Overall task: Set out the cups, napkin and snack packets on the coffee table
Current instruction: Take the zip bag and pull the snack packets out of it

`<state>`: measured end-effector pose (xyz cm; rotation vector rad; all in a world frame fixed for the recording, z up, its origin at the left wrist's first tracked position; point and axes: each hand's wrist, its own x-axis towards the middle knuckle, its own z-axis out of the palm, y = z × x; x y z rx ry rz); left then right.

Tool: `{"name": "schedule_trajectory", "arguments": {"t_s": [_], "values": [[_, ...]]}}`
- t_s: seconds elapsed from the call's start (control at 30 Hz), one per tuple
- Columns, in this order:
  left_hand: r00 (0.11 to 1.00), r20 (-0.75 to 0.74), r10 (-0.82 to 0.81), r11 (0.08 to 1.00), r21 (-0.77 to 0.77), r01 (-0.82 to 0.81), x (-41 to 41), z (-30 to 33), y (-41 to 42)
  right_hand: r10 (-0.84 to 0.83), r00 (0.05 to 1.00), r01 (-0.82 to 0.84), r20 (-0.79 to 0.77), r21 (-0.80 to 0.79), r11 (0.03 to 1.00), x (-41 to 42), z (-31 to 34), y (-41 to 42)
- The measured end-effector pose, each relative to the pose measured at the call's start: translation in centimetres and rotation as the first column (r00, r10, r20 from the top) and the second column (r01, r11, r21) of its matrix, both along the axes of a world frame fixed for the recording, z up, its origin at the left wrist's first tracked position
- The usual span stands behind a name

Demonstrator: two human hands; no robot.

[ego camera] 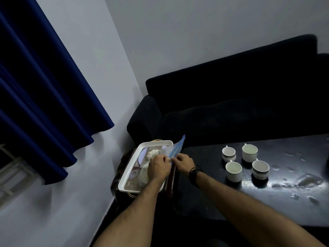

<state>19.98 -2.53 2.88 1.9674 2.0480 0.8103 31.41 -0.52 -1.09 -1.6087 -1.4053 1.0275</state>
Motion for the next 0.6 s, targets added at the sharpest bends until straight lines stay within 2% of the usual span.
{"name": "schedule_trajectory", "arguments": {"t_s": [0.13, 0.2, 0.37, 0.5, 0.6], "values": [[0.999, 0.02, -0.026, 0.983, 0.18, 0.022, 1.5, 4.4, 1.0, -0.045, 0.988, 0.064, -0.146, 0.125, 0.99, 0.0, 4.6, 1.3], [0.997, 0.056, -0.051, 0.972, 0.231, 0.037, 2.3, 6.7, 1.5, -0.044, 0.959, 0.097, -0.281, 0.175, 0.98, 0.3, 7.2, 1.6], [0.98, 0.168, -0.104, 0.946, 0.32, 0.045, 4.7, 10.6, 1.6, 0.036, 0.876, 0.117, -0.481, 0.285, 0.951, 2.7, 11.9, 1.0], [0.976, 0.18, -0.121, 0.969, 0.233, 0.077, 6.8, 10.4, 0.7, 0.054, 0.88, 0.101, -0.471, 0.298, 0.949, 5.5, 12.2, -0.9], [0.985, 0.056, -0.164, 0.983, 0.098, 0.158, 8.4, 7.8, -0.2, 0.031, 0.9, 0.099, -0.436, 0.271, 0.958, 7.8, 9.7, -2.7]]}}
